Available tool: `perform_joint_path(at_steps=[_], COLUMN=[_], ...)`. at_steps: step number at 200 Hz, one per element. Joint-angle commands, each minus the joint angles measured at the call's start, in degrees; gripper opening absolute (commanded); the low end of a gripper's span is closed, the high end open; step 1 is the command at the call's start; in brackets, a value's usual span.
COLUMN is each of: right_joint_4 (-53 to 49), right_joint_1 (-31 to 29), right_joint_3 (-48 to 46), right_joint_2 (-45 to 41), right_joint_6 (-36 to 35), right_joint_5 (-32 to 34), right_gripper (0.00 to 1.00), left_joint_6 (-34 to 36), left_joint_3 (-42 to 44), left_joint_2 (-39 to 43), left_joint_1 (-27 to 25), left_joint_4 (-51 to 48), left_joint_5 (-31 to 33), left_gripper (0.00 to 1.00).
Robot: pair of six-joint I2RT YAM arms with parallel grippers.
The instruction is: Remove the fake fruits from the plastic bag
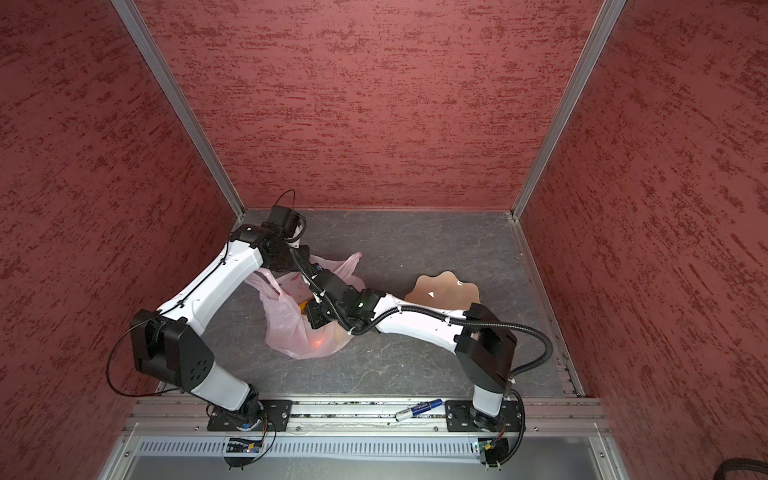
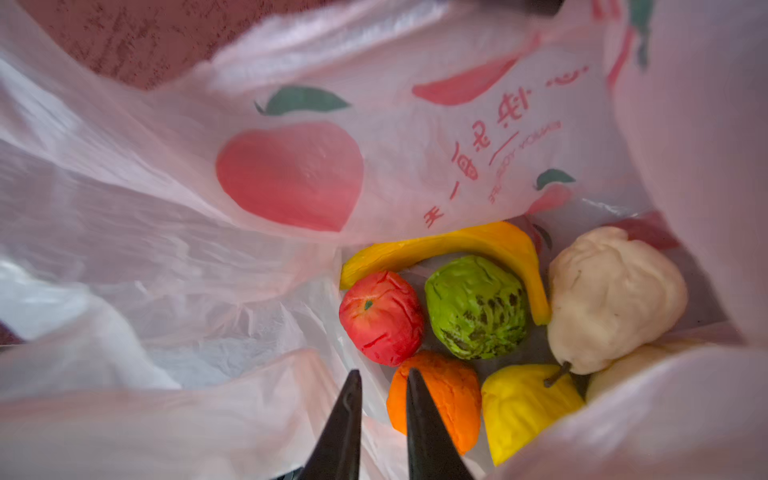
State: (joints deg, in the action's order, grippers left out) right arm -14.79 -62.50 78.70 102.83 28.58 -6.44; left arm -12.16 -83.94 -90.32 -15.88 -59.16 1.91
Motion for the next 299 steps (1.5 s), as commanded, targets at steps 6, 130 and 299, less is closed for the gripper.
perform_joint_path(at_steps=[6, 130, 299], right_joint_4=[1.64, 0.3, 1.91], right_joint_1=[-0.76, -9.22, -10.27], right_joint_3=[0.91, -12.08, -10.85], right_joint_2=[1.98, 1.0, -7.99], right_joint_6=[-2.27, 0.11, 2.32], right_joint_5=[-4.49, -11.29, 9.77], right_gripper=[0.21, 0.2, 0.31], left_joint_6=[-0.32, -2.38, -7.49], left_joint_3=[-0.38, -7.65, -1.97], left_joint_2=[-0.14, -8.82, 15.61], left_joint_1=[1.07, 1.65, 1.81], left_joint_4=[2.16, 4.04, -2.96], left_joint_5=[-2.95, -0.1, -7.13], left_gripper=[0.18, 0.18, 0.72])
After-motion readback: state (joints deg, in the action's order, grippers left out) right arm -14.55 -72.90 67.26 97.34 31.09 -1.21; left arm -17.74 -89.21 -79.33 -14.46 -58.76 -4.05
